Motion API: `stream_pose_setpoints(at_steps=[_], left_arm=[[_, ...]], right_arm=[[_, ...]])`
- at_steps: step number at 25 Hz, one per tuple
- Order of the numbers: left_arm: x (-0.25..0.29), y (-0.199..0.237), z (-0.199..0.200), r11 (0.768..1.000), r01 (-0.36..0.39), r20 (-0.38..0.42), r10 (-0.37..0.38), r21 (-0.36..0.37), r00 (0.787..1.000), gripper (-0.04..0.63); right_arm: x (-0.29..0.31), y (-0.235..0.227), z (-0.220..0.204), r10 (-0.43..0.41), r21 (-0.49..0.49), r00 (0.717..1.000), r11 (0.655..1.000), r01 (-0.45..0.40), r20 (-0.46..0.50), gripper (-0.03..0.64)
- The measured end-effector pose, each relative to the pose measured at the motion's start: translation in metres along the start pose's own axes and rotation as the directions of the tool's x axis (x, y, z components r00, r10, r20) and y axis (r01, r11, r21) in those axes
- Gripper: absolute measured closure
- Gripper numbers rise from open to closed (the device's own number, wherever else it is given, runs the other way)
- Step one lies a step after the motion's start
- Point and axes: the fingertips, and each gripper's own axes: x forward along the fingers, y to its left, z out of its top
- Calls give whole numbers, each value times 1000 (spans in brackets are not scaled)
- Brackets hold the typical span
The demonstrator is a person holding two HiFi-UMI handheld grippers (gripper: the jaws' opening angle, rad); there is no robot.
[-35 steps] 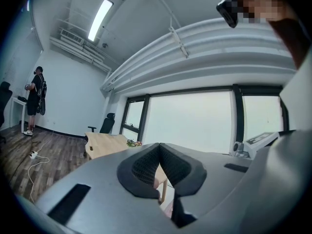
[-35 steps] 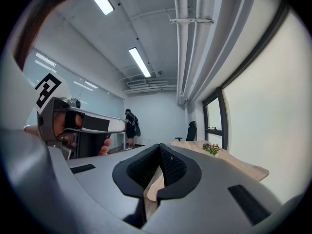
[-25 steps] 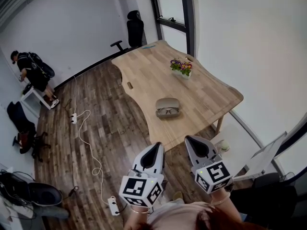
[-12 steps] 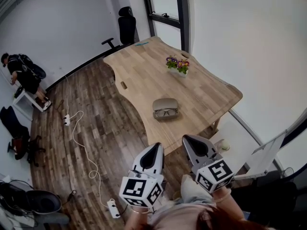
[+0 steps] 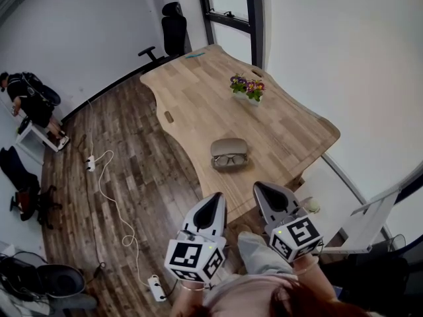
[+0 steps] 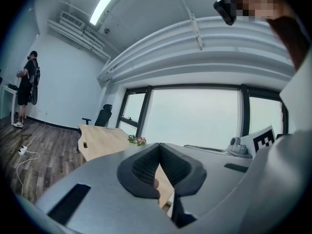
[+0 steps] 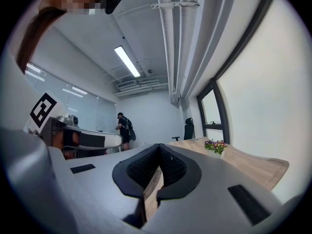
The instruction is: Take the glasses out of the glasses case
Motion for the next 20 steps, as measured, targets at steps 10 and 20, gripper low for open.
stream_pose_setpoints(at_steps=[10, 20], left_arm=[[57, 27, 2, 1000, -6, -24, 5, -2, 1000, 594], [104, 47, -2, 1000, -9, -61, 7, -25, 998, 594]], right_arm=[[55, -36, -12, 21, -16, 997, 1000, -23, -68, 618], [103, -67, -21, 59, -40, 990, 997, -65, -129, 617]])
